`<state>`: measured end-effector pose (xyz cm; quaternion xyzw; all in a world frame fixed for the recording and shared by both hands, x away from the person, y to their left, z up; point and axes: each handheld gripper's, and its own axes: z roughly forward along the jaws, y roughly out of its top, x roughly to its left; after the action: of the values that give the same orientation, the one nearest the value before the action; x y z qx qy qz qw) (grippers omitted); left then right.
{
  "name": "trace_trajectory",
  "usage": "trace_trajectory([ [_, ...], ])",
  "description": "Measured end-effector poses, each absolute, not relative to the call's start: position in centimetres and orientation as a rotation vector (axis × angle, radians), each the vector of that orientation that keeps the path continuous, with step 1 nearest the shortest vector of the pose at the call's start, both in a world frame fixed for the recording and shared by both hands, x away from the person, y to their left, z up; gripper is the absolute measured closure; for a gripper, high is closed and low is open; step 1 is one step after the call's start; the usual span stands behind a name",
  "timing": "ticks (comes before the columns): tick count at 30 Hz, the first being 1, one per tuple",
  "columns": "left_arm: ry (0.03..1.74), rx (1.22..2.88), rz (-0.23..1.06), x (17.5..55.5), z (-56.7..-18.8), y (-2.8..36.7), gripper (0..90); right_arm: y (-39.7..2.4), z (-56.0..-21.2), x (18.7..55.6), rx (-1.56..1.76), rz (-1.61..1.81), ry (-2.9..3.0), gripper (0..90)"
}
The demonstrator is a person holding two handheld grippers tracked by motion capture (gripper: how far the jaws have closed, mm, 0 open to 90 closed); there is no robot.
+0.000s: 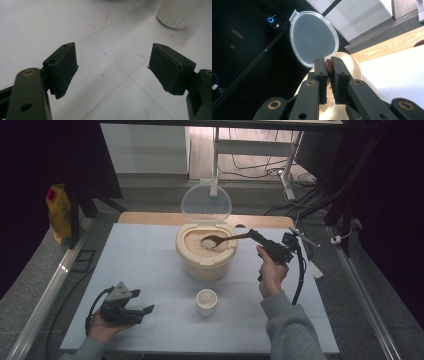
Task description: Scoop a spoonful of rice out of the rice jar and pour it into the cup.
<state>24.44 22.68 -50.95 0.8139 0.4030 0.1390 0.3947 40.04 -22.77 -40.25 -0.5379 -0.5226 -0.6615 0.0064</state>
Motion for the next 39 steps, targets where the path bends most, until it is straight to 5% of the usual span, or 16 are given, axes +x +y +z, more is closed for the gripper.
trace_trajectory([
  [39,1.027,2.069,0.360,24.5,-51.0,22.7,22.4,-23.8,-38.3,38.5,-1.578,-2.116,-1.615,83.2],
])
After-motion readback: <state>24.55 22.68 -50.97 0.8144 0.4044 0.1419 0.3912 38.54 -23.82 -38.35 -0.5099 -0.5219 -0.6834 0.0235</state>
